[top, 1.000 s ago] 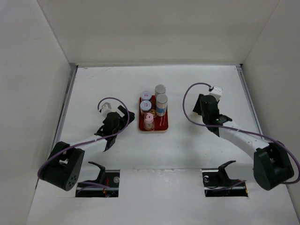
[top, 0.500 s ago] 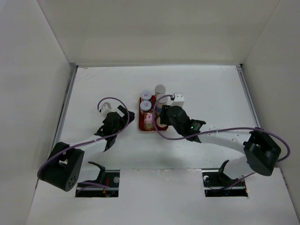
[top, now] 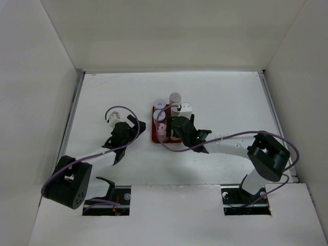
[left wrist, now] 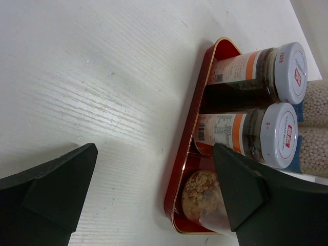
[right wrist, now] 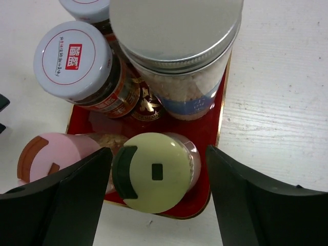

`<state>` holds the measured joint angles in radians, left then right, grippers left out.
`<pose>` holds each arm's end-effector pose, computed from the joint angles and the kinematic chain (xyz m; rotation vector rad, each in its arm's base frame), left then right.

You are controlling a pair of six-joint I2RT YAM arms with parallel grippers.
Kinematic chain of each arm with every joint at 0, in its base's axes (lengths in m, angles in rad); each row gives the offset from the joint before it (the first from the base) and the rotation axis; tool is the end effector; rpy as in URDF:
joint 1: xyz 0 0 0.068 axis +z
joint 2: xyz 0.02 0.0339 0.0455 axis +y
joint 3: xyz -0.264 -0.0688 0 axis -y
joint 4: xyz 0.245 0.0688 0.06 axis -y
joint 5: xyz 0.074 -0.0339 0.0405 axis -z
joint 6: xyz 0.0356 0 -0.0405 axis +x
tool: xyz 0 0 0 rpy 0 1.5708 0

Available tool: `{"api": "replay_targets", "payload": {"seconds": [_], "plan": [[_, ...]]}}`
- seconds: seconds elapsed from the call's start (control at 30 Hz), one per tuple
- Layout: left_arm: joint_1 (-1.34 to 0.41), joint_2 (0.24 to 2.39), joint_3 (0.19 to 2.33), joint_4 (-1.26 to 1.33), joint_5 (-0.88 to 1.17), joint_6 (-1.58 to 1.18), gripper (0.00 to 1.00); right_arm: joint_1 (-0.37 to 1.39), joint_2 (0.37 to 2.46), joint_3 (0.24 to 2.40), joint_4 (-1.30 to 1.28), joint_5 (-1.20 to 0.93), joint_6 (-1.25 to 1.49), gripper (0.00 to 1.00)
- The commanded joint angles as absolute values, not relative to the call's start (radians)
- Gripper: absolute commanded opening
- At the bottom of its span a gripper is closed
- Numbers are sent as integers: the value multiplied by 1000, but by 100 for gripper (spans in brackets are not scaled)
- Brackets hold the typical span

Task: Organize the condiment bottles

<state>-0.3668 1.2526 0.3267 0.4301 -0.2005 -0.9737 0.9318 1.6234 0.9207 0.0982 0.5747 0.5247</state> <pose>0.2158 -0.0753 0.1527 -0.7515 1.9765 -0.6151 0.2213 0.2655 0.2055 -0.1033 2.0762 0.2642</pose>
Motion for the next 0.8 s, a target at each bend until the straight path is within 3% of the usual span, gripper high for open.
{"api": "replay_targets", "payload": {"seconds": [0.0, 0.1, 0.47, 0.77], "plan": [[-360, 1259, 354, 448, -172, -980, 100, 946, 1557, 959, 133, 615, 523, 85], [-360, 1252, 354, 443, -181, -980, 100, 949, 1464, 934, 106, 630, 522, 100], [-360, 1247, 357, 442, -170, -979, 100, 846, 1033, 571, 83, 813, 642, 100], [-361, 1198, 342, 448, -181, -976, 100, 759, 874, 422, 43, 784, 719, 100]]}}
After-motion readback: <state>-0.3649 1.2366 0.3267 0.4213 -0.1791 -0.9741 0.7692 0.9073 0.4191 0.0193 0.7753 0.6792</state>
